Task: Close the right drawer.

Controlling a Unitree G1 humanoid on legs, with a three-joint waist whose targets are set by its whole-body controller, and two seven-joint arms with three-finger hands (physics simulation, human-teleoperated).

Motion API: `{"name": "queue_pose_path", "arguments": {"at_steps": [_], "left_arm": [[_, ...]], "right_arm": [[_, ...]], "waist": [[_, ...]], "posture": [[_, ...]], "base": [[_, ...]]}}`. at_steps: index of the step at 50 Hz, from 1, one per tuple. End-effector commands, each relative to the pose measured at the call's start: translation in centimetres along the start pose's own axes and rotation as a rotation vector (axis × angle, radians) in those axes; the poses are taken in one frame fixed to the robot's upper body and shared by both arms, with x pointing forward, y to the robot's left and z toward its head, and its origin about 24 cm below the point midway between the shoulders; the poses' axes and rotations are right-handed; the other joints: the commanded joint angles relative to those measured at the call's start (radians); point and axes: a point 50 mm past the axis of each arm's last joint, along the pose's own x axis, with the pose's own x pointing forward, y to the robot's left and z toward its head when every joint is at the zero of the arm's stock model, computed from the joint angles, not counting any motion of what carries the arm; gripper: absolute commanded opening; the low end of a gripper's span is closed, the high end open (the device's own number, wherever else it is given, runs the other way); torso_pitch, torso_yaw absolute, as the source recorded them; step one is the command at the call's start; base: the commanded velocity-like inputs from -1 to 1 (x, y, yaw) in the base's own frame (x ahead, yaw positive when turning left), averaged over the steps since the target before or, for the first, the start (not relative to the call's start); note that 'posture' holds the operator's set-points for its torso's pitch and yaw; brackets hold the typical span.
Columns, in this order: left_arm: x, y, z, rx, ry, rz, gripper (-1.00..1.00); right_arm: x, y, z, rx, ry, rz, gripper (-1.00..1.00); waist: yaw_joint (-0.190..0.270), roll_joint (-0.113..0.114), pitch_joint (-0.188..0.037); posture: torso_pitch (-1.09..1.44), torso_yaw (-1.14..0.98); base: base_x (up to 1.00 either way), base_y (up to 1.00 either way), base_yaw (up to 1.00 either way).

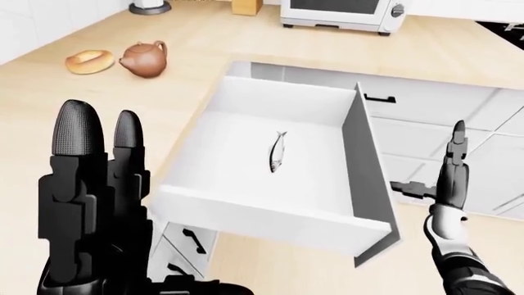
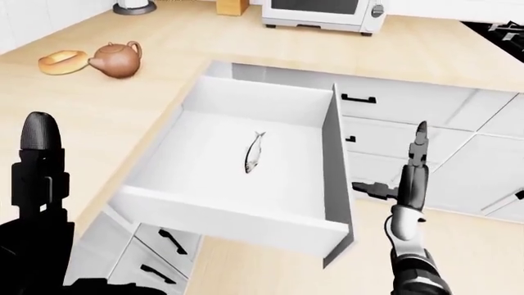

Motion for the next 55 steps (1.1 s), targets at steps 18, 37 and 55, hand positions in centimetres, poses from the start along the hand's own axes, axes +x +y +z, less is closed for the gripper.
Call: {"name": "queue_pose_path", "arguments": {"at_steps": [18, 37, 55], "left_arm": [[0.1, 0.1, 1.0, 0.002, -0.059, 0.005, 1.0], [0.1, 0.0, 1.0, 0.003, -0.058, 0.003, 1.0], [0.1, 0.0, 1.0, 0.001, -0.055, 0.001, 1.0]], "right_arm": [[-0.8, 1.9, 0.5, 0.034, -0.047, 0.063, 1.0], [-1.0, 3.4, 0.9, 0.041, -0.059, 0.121, 1.0], [-0.5, 4.7, 1.7, 0.055, -0.08, 0.174, 1.0]], "waist": [[0.015, -0.023, 0.004], [0.013, -0.028, 0.004], [0.008, -0.028, -0.003]], "posture": [[0.0, 0.0], [0.0, 0.0], [0.0, 0.0]], "base": [[0.0, 0.0, 0.0], [0.0, 0.0, 0.0], [0.0, 0.0, 0.0]]}}
